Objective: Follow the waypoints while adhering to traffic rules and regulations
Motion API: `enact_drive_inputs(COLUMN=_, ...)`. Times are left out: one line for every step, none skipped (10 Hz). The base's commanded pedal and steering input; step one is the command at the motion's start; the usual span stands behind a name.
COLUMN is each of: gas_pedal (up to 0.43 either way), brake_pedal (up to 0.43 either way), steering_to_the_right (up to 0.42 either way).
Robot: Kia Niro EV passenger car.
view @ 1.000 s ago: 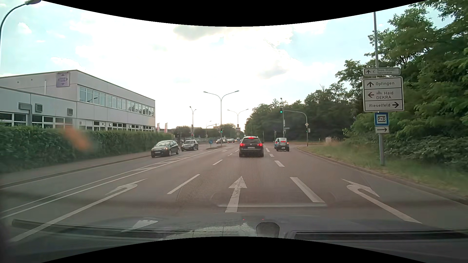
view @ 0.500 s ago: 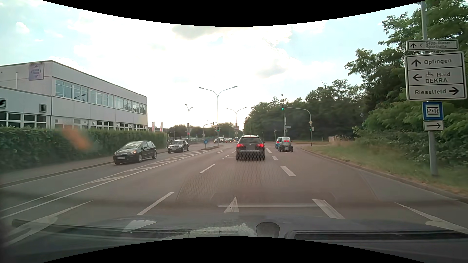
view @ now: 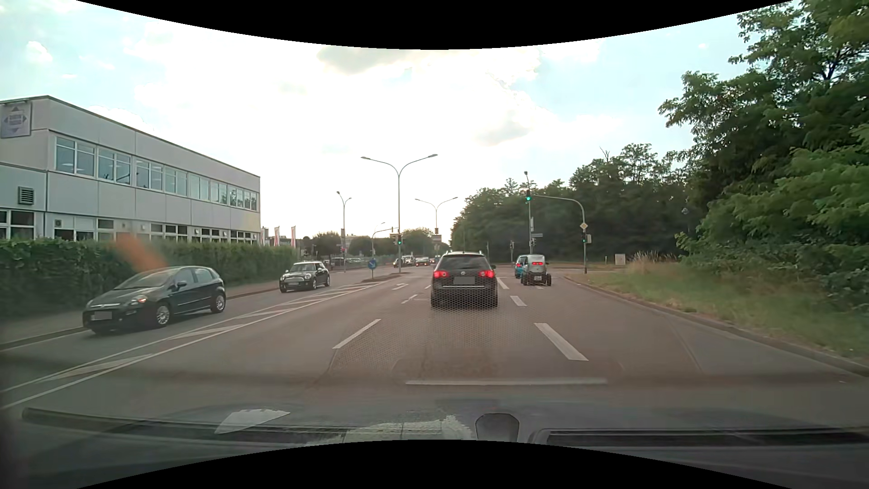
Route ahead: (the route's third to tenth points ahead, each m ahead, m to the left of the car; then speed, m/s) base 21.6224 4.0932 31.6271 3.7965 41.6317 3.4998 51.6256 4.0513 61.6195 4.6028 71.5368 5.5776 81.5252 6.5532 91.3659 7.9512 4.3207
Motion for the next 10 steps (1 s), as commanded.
enact_drive_inputs(gas_pedal=0.0, brake_pedal=0.201, steering_to_the_right=0.007)
enact_drive_inputs(gas_pedal=0.0, brake_pedal=0.201, steering_to_the_right=0.007)
enact_drive_inputs(gas_pedal=0.0, brake_pedal=0.201, steering_to_the_right=0.007)
enact_drive_inputs(gas_pedal=0.0, brake_pedal=0.201, steering_to_the_right=0.008)
enact_drive_inputs(gas_pedal=0.0, brake_pedal=0.201, steering_to_the_right=0.008)
enact_drive_inputs(gas_pedal=0.0, brake_pedal=0.201, steering_to_the_right=0.011)
enact_drive_inputs(gas_pedal=0.0, brake_pedal=0.201, steering_to_the_right=0.011)
enact_drive_inputs(gas_pedal=0.0, brake_pedal=0.201, steering_to_the_right=0.011)
enact_drive_inputs(gas_pedal=0.0, brake_pedal=0.201, steering_to_the_right=0.011)
enact_drive_inputs(gas_pedal=0.0, brake_pedal=0.201, steering_to_the_right=0.011)
